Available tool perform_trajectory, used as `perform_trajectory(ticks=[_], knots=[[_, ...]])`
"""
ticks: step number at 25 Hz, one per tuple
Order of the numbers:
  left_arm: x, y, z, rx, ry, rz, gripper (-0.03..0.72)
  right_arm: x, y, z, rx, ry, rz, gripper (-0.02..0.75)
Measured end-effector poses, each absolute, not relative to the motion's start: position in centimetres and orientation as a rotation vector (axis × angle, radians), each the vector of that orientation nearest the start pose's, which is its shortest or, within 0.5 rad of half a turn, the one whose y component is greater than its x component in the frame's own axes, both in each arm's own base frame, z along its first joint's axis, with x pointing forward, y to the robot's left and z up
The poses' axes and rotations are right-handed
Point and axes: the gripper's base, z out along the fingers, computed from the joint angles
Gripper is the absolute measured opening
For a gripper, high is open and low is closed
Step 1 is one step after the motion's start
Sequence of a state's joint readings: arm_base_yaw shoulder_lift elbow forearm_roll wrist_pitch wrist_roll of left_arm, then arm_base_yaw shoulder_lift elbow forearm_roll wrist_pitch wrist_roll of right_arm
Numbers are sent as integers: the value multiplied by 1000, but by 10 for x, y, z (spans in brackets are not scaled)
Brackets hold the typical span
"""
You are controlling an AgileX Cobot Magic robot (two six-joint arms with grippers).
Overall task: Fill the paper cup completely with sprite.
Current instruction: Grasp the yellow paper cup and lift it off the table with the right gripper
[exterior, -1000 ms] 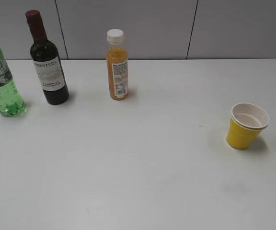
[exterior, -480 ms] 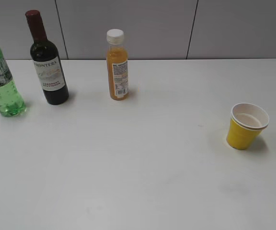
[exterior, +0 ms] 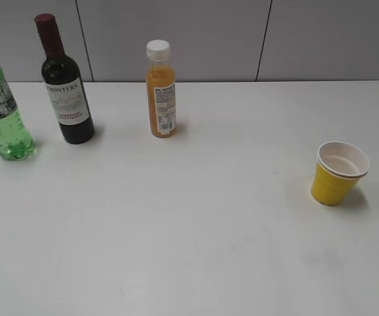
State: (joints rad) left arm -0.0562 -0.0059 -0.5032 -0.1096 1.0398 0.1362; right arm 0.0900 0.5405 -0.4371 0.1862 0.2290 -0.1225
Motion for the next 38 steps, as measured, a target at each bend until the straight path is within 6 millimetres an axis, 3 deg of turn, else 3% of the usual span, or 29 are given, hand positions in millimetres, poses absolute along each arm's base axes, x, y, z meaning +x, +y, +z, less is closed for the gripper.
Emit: perform_trajectory(ticks=[10, 17, 24, 38], knots=[[-6, -8, 280, 197, 2001, -80, 608, 162, 14, 276, -35, 1834, 94, 613], [-6, -8, 280, 197, 2001, -80, 610, 156, 12, 236, 20, 1829, 92, 606], [-6, -8, 280, 197, 2001, -80, 608, 147, 29, 210, -64, 1843, 180, 594], [-6, -8, 280, 197, 2001, -80, 605, 174, 35, 182, -52, 1872, 151, 592]])
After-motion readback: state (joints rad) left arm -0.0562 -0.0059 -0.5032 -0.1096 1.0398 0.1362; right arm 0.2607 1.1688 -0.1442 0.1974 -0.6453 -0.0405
